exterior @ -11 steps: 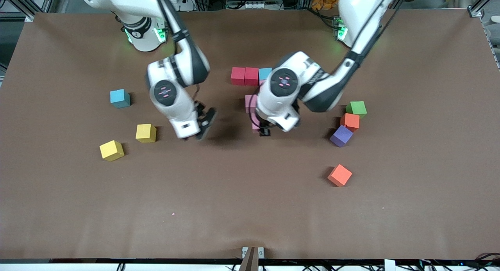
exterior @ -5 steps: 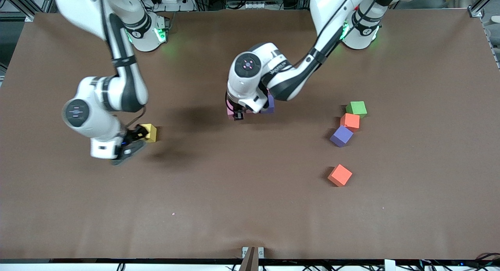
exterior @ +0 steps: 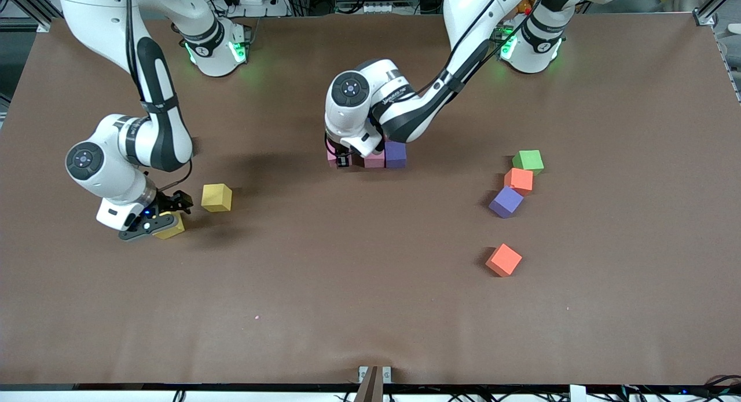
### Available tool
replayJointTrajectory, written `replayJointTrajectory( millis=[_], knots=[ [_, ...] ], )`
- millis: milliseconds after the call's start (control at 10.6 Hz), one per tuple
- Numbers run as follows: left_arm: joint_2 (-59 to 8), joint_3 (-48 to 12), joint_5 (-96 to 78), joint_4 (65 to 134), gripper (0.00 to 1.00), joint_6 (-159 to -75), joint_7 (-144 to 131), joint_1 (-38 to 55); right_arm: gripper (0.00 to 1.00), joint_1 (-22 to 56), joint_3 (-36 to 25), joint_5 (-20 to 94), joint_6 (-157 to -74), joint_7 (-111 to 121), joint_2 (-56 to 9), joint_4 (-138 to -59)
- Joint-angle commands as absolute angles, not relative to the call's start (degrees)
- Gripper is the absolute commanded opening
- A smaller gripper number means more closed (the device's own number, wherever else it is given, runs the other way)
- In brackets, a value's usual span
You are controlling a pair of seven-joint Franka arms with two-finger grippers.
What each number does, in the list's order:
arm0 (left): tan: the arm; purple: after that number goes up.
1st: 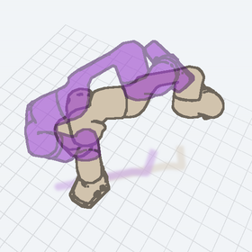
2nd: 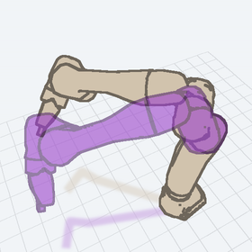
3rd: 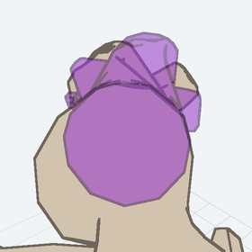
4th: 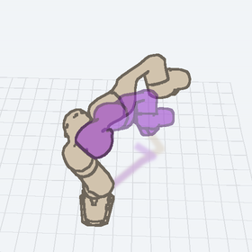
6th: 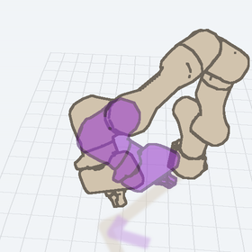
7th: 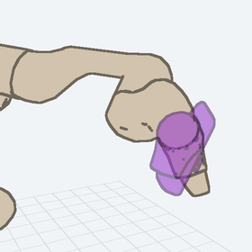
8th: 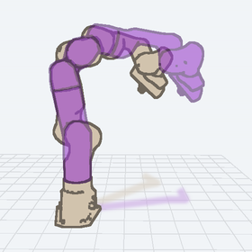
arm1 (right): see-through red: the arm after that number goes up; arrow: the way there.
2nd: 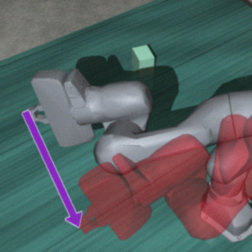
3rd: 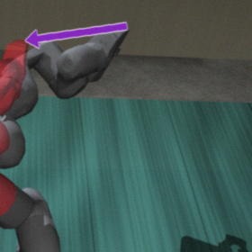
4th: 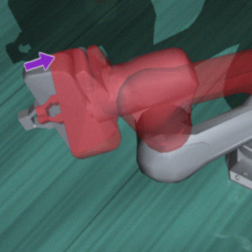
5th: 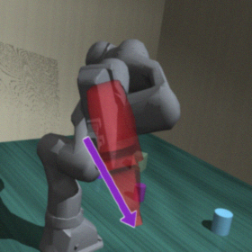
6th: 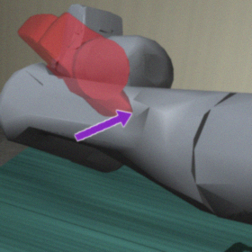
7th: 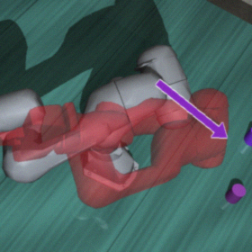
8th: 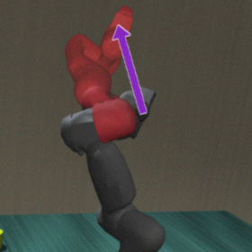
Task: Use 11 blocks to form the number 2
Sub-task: 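Place the pink cube with the left gripper while the right grasps yellow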
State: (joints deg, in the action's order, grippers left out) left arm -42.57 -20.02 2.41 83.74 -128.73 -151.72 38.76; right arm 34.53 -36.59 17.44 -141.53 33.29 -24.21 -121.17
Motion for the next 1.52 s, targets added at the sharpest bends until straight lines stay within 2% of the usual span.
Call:
replayJointTrajectory(
  millis=[0,379,852,1421],
  knots=[
    [-43.85,-19.69,3.08,83.93,0.23,-129.73,-152.06,39.46,1.00,34.45,-36.03,20.47,-141.15,30.16,-22.41,-122.52],
    [-43.86,-19.69,6.13,89.37,0.22,-135.07,-149.94,40.34,1.00,39.18,-35.86,20.92,-140.19,20.23,-21.71,-123.92],
    [-43.24,-19.69,10.28,94.47,0.22,-139.04,-149.68,39.90,1.00,42.44,-35.77,21.61,-136.58,18.64,-19.69,-125.51],
    [-41.31,-19.77,10.37,96.24,0.22,-138.96,-150.03,38.50,1.00,43.51,-35.86,22.15,-137.46,18.55,-20.13,-127.62]
  ],
)
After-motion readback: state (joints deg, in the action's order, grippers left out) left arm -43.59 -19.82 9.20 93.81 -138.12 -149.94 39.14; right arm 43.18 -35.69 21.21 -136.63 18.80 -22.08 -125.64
